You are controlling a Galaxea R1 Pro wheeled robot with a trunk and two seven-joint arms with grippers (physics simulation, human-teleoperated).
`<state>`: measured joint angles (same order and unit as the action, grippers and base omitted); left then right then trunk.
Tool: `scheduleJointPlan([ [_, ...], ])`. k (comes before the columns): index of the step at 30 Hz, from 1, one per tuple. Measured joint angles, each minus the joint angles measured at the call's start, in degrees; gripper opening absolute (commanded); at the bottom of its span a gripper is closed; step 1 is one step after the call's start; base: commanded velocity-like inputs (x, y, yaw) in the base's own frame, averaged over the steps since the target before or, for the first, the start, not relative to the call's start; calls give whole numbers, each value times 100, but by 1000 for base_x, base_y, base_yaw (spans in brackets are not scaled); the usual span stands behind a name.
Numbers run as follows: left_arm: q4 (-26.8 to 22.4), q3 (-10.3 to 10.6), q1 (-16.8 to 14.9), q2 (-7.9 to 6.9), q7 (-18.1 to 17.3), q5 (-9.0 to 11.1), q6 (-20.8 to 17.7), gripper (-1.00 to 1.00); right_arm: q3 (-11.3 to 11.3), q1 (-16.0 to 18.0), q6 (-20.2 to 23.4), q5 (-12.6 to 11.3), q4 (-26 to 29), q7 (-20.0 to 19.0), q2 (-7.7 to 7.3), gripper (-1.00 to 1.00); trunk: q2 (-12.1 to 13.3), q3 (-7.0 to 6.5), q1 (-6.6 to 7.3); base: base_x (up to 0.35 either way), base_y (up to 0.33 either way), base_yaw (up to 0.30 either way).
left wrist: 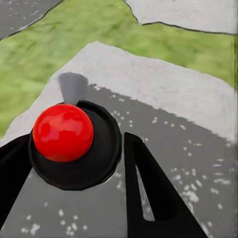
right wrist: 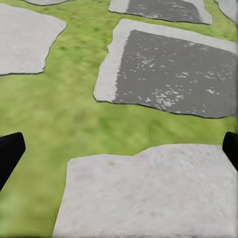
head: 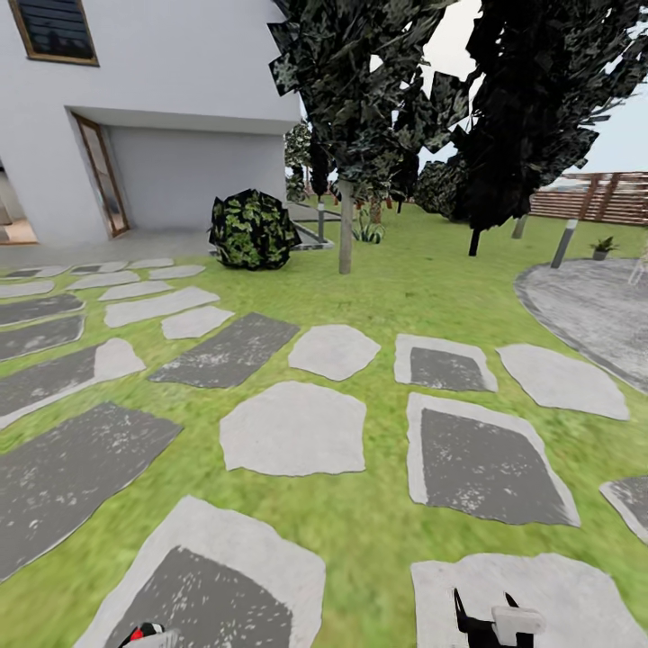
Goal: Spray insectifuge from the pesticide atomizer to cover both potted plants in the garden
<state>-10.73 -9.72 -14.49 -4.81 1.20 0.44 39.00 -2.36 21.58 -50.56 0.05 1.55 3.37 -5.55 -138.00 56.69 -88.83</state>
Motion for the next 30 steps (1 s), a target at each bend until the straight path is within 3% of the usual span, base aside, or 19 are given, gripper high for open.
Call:
scheduleJointPlan([
  [5, -4, 8, 1, 7, -4, -2, 1, -100, 6, 0, 1, -1, -1, 0, 34, 100, 0, 22, 3, 271, 0, -206],
  [8, -11, 8, 2, 7, -8, -3, -6, -100, -6, 1, 0, -1, -2, 8, 117, 100, 0, 37, 4, 338, 0, -36],
  [16, -20, 82, 2, -23, -82, -79, -1, -100, -9, 1, 0, -1, -2, 9, 124, 100, 0, 39, 4, 341, 0, -2],
  [17, -57, 245, -13, -462, -1448, -517, -25, -100, -10, 1, 0, -1, -2, 9, 124, 100, 0, 39, 4, 341, 0, -19],
  [18, -57, 28, -15, -809, -2117, -411, -77, -100, -8, 1, 1, 0, -2, 9, 124, 100, 0, 39, 4, 341, 0, -86],
  [21, -43, 60, -13, -749, -2272, -436, -58, -100, -9, 0, 0, 0, 0, 10, 123, 100, 0, 39, 3, 262, 0, -232],
  [30, 5, 25, -11, -740, -2258, -384, -82, -100, -17, 0, -7, -8, 9, 11, 106, 100, 0, 39, 4, 265, 0, -281],
])
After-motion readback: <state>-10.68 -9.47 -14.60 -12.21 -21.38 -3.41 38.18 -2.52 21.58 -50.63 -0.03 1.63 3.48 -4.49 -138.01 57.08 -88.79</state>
